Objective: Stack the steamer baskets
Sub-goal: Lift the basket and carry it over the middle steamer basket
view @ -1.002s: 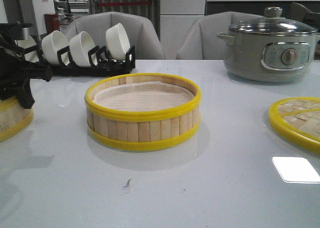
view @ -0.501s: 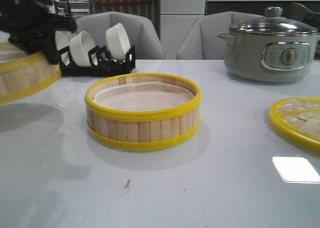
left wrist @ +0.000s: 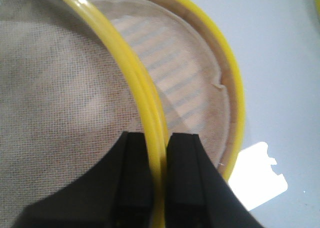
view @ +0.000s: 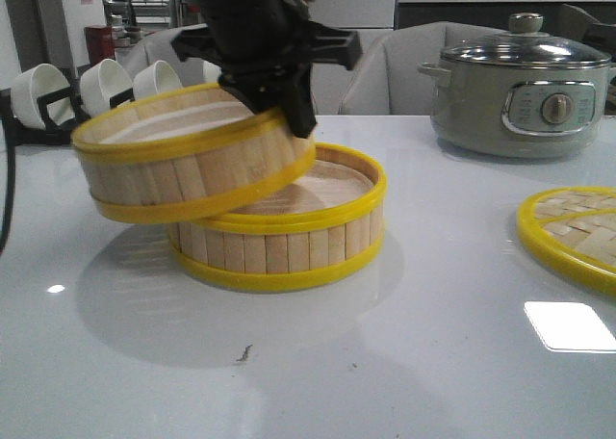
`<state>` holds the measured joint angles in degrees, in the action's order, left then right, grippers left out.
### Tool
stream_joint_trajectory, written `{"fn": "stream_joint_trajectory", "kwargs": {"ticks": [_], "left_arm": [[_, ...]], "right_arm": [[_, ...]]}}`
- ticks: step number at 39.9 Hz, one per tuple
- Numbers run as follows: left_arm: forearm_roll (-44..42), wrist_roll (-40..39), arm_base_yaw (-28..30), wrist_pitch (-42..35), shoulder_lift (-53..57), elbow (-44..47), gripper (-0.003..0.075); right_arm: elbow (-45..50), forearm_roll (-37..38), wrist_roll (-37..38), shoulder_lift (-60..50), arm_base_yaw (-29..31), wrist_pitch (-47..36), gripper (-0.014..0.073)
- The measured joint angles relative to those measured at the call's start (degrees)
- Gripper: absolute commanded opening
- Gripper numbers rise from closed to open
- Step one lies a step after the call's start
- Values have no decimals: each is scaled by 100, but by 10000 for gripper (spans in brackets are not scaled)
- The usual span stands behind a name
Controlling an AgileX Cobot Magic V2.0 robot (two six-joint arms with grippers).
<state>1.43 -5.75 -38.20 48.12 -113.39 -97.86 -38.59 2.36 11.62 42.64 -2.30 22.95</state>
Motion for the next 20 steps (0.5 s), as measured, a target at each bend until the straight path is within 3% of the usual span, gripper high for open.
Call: {"fn": "stream_joint_trajectory", "kwargs": {"ticks": [8, 20], "left_arm": [[-12, 0, -348, -107, -298, -293, 86], [100, 0, -425, -28, -510, -896, 86]], "right_arm": [[0, 0, 0, 0, 0, 0, 416], [0, 0, 0, 0, 0, 0, 416]]}}
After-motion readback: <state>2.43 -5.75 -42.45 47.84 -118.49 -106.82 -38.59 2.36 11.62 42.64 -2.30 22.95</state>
